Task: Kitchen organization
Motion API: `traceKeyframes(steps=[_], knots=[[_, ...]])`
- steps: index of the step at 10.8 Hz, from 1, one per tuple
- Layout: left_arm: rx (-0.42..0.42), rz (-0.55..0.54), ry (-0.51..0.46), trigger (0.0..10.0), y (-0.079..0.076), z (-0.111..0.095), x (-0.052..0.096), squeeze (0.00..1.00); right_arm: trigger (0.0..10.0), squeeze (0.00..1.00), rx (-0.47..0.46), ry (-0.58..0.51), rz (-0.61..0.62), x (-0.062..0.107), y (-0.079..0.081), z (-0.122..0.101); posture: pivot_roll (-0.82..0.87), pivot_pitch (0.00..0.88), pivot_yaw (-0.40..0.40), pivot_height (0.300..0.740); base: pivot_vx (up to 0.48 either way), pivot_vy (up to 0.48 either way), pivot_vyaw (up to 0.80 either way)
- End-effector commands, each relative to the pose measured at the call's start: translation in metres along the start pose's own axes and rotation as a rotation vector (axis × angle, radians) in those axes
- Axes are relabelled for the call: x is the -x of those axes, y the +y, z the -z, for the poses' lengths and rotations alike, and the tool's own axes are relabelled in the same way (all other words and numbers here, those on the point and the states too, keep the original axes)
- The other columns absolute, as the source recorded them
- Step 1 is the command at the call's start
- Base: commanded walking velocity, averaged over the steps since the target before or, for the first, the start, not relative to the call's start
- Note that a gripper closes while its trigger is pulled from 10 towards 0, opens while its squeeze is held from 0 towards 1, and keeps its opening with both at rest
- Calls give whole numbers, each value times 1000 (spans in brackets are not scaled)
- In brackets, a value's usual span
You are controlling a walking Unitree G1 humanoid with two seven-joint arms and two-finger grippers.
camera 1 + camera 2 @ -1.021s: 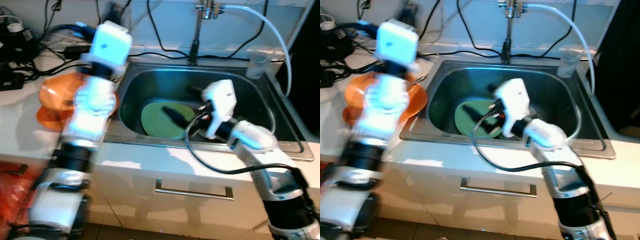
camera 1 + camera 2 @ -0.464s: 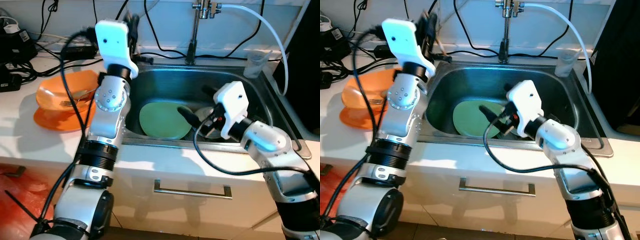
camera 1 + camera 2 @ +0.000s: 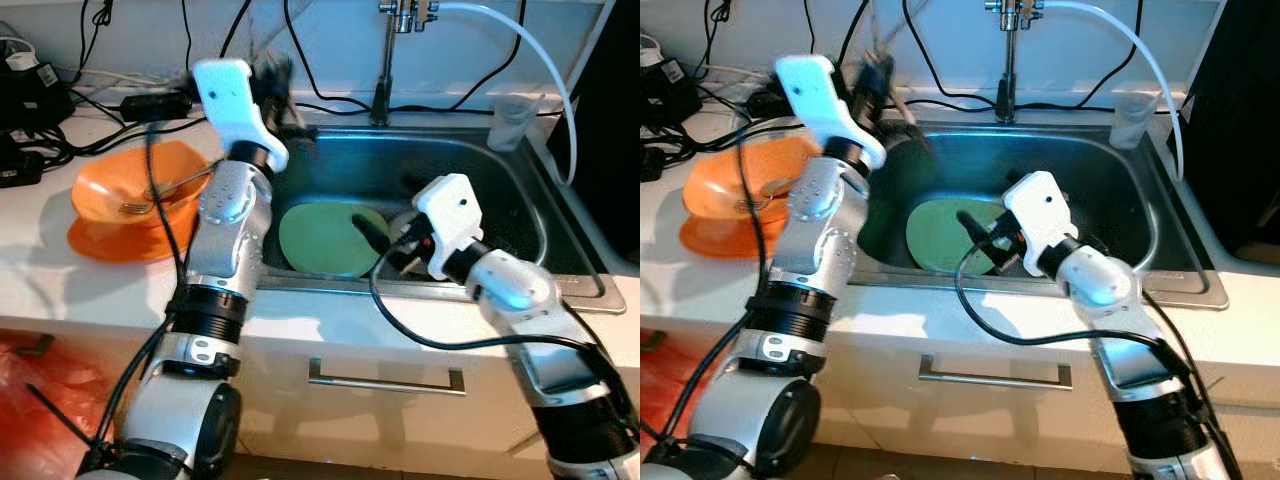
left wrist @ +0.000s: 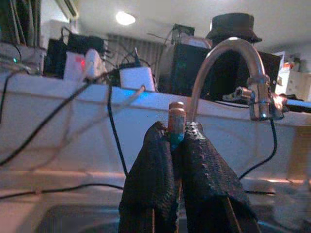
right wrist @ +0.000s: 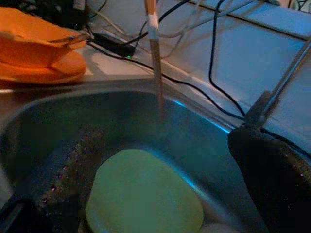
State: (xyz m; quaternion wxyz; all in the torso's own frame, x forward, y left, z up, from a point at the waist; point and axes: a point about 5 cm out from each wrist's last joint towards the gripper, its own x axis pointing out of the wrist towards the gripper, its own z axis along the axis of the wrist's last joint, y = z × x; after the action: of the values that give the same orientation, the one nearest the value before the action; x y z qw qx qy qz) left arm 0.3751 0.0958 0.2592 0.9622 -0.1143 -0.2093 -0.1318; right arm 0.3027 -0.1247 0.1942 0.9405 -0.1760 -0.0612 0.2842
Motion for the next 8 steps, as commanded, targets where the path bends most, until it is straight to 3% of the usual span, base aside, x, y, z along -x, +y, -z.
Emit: traceKeyframes(steps=[1,6,8], knots=[[33,21,12,0,-3,-1,-1,0,10000,184,20,-36,16,-8,2,-6,-66,0,102,740,0,0,0],[116,27,31,0,-14,-12,3,0,10000,188,-10,-121,-22,-37,11,-14,-20,0,51,740,0,0,0],[127,8,73,0,-11,-13,12,0,10000,192,13,-125,-51,-45,8,-14,-2,0,16,740,0,0,0]])
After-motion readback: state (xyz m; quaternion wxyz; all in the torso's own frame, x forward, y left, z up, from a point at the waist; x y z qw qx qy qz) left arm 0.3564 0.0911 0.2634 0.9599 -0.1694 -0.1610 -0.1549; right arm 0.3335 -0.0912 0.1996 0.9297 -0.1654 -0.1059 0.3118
